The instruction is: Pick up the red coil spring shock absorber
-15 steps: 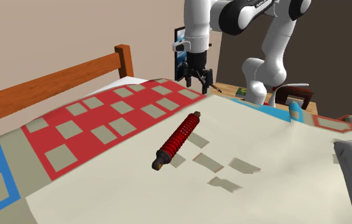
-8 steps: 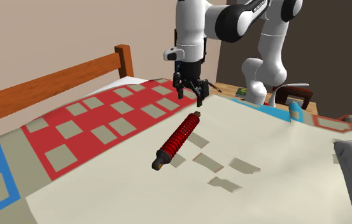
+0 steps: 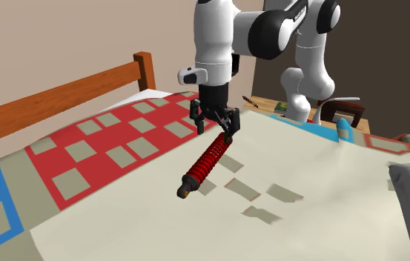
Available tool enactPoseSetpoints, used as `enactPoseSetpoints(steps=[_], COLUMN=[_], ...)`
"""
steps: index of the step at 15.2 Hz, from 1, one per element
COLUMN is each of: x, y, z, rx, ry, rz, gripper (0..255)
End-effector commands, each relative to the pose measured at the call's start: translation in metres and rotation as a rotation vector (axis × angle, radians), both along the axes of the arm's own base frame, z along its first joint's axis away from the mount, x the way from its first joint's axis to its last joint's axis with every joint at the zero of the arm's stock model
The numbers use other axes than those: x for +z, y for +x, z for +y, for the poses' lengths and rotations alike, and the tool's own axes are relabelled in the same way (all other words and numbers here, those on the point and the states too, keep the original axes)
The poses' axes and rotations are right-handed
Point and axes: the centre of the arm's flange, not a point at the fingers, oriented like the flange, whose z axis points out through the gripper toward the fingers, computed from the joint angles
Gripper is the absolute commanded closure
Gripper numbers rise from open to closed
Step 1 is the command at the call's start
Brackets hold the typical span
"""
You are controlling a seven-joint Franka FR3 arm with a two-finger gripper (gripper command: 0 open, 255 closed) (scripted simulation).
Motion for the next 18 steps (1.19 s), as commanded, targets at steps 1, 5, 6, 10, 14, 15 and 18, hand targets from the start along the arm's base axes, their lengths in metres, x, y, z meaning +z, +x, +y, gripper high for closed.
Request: enactPoseSetpoints(steps=[1, 5, 6, 10, 14, 15, 18], x=[0.001, -0.014, -0.020, -0.038, -0.039, -0.039, -0.039], y=[0.009, 0.013, 0.013, 0.013, 0.013, 0.013, 0.013], z=[0.020, 0.029, 0.029, 0.029, 0.029, 0.029, 0.029], rx=[0.030, 0.042, 0.042, 0.042, 0.042, 0.042, 0.042], ry=[0.010, 0.014, 0.014, 0.014, 0.014, 0.014, 0.014], rz=[-0.011, -0.015, -0.015, -0.015, -0.015, -0.015, -0.015], gripper=[0, 0, 0, 0, 255, 255, 255])
